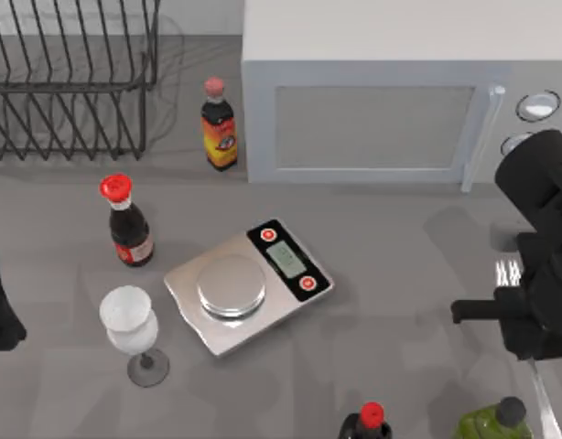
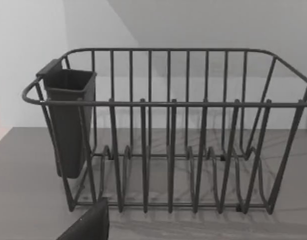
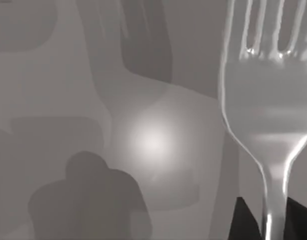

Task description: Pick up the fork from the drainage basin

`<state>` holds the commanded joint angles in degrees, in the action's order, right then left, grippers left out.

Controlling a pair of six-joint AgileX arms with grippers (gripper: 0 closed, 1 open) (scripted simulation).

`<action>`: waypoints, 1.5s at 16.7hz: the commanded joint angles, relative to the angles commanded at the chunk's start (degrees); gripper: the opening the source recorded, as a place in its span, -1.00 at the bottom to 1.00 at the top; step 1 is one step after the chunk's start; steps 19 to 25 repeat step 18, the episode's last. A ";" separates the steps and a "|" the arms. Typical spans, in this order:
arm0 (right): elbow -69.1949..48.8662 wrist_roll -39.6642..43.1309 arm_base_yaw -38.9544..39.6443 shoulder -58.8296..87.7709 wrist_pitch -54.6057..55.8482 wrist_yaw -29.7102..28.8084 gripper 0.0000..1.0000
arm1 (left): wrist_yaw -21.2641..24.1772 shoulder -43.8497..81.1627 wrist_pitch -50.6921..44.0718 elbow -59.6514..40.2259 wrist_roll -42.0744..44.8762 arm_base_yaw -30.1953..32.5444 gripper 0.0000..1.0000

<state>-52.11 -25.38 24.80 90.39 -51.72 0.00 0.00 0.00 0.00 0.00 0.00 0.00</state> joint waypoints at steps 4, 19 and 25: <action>0.00 0.00 0.00 0.00 0.00 0.00 -0.25 | 0.00 0.00 0.00 0.00 0.00 0.00 1.00; 0.00 0.00 0.00 0.00 0.00 0.00 1.00 | 0.00 0.00 0.00 0.00 0.00 0.00 1.00; 0.00 0.00 0.00 0.00 0.00 0.00 1.00 | 0.00 0.00 0.00 0.00 0.00 0.00 1.00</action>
